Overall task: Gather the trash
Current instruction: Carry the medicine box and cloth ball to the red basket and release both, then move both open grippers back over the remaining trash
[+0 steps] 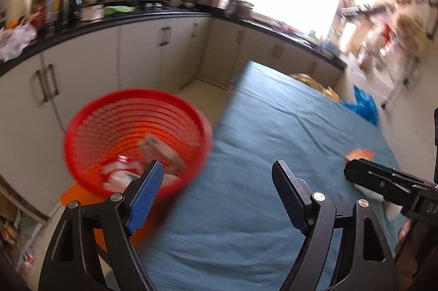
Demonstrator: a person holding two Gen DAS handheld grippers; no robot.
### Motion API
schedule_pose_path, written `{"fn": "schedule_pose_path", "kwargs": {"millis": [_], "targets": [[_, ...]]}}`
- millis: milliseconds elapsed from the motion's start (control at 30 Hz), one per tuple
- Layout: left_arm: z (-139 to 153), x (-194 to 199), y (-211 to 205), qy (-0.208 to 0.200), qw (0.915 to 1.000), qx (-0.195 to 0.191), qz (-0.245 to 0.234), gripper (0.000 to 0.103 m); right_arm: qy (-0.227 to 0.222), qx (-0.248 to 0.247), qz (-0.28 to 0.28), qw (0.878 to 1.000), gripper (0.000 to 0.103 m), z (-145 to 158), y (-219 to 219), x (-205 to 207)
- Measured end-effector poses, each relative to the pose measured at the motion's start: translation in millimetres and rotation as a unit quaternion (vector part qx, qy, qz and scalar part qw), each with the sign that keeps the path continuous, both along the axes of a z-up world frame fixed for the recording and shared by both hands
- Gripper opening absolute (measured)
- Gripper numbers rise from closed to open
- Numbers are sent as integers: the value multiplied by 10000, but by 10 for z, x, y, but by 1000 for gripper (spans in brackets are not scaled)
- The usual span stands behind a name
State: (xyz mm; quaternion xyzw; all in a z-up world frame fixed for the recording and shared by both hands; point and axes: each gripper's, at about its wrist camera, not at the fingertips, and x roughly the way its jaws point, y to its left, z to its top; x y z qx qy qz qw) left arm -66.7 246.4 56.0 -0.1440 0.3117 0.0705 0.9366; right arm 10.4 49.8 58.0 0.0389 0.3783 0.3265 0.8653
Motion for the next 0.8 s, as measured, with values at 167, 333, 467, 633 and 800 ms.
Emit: {"fn": "schedule_pose_path", "kwargs": {"millis": [167,333,467,633,800], "targets": [[-53,108,-540,206,9983,153,-528,81,-33,150,-517,9985,71,-29,-603,-125],[-83,154,-1094,349,9920,433,-1136,81,-117,311,-1247,9916,71,-8,-1400,-254],[-104,195,-1431,451,9855,472,-1567,81,-282,18,-1985,9797,71,-12,-1915,-252],[-154,225,-1702,572,9792,432,-1899,81,52,-695,-2736,9593,71,-281,-2287,-42],[-198,200,-1823,627,9751,534,-2057,81,796,-606,-2582,9609,69,-566,-2323,188]]}}
